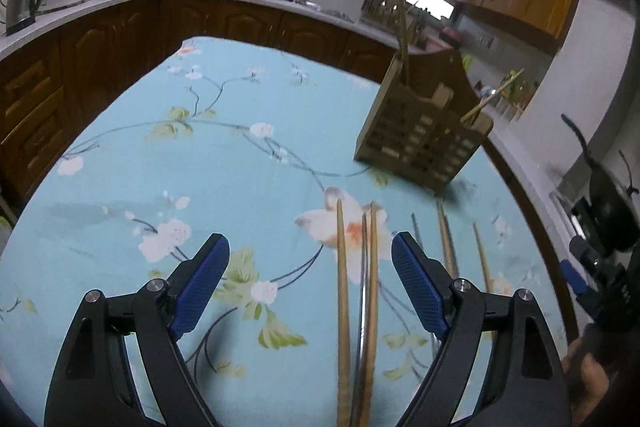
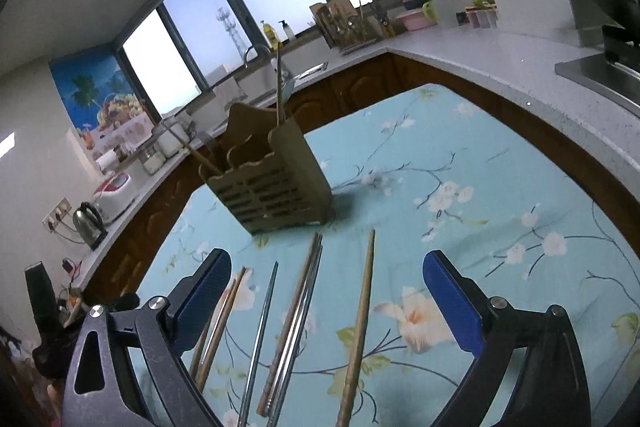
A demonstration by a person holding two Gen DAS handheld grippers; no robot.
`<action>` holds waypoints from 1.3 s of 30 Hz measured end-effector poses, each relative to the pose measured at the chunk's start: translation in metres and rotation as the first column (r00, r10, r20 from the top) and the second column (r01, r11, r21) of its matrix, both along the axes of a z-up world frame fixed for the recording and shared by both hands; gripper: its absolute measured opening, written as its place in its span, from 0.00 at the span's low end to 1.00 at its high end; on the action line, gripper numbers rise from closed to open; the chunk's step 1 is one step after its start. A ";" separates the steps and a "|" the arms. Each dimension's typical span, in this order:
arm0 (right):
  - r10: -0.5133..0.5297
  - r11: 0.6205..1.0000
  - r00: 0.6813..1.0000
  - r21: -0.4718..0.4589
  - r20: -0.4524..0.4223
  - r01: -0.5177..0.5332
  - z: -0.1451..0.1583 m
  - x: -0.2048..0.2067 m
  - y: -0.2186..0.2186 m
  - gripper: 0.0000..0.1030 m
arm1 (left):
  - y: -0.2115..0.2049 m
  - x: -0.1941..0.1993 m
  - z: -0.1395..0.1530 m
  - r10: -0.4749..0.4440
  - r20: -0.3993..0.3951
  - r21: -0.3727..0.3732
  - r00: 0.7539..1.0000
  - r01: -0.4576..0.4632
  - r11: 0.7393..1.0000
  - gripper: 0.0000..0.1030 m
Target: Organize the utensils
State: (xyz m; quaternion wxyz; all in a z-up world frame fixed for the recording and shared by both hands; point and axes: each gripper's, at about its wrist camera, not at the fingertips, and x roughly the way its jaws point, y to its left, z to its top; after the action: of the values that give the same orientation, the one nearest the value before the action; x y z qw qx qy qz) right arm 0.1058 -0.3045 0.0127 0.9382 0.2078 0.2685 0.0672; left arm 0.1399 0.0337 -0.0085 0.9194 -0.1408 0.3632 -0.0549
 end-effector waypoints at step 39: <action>0.166 0.964 0.928 -0.144 -0.334 -0.225 -0.067 0.146 0.079 0.16 | -0.036 0.093 -0.047 -0.185 -0.225 0.077 0.956 0.207 0.975 0.51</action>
State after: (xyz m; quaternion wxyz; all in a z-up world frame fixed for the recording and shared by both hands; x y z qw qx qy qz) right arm 0.2514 -0.2258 -0.0542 0.8859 0.1026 0.4409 0.1017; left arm 0.2330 -0.0018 -0.0556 0.8701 -0.0629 0.4758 -0.1120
